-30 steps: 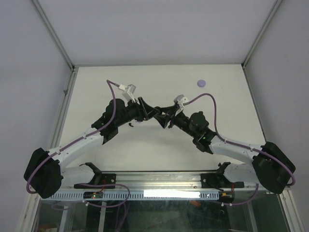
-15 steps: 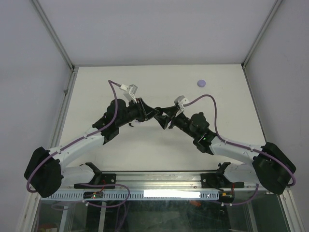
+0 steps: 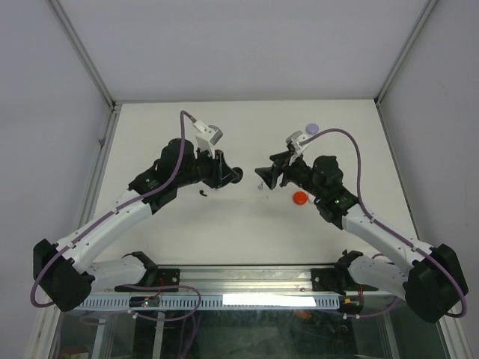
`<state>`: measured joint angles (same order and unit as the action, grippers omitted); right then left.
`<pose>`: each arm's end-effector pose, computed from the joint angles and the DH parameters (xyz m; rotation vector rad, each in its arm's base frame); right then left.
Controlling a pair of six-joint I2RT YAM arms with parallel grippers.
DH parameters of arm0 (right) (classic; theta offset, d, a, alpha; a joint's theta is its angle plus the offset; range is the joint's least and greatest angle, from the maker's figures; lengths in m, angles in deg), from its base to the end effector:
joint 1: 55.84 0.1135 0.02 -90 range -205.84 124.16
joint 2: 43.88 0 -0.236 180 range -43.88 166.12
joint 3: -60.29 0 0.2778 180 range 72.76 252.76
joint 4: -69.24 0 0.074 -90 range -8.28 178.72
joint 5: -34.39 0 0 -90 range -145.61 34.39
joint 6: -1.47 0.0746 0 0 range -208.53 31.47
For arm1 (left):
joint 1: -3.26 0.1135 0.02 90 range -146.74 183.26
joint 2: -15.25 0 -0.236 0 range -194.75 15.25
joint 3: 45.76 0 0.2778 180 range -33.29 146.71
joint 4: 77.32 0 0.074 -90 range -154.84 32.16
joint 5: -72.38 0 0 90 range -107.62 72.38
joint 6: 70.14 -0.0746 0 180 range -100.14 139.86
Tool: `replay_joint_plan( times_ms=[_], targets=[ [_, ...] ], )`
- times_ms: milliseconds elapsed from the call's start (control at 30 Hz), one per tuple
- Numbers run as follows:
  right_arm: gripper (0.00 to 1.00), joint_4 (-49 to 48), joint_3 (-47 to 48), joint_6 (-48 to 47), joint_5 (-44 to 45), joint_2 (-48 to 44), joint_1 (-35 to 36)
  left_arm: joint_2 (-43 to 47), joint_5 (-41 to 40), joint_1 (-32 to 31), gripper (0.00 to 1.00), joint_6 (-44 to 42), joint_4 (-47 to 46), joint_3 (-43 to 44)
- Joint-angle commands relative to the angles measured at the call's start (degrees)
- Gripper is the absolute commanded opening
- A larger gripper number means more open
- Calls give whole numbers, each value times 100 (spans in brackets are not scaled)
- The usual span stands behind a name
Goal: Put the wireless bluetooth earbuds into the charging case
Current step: Pick up the charging case at the center of the board.
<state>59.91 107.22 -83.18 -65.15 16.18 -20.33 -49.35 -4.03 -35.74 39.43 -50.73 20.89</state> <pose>0.2533 0.1959 0.2451 -0.5621 1.5835 0.6782 0.2452 -0.2211 0.2758 0.5115 2.0370 -0.8760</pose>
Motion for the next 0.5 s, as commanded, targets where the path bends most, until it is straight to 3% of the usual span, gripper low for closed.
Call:
replay_joint_plan(
  times_ms=[0,267,467],
  targets=[
    [71,957,551,-902,-2618,-27,-17,66,506,-36,7,-1188,1258,759],
    [70,949,751,-1477,-3891,79,12,-347,1429,-41,8,-2478,2645,1771],
    [69,912,969,-1920,-4238,252,222,-778,1782,-122,5,-3213,3179,2037]
  ],
)
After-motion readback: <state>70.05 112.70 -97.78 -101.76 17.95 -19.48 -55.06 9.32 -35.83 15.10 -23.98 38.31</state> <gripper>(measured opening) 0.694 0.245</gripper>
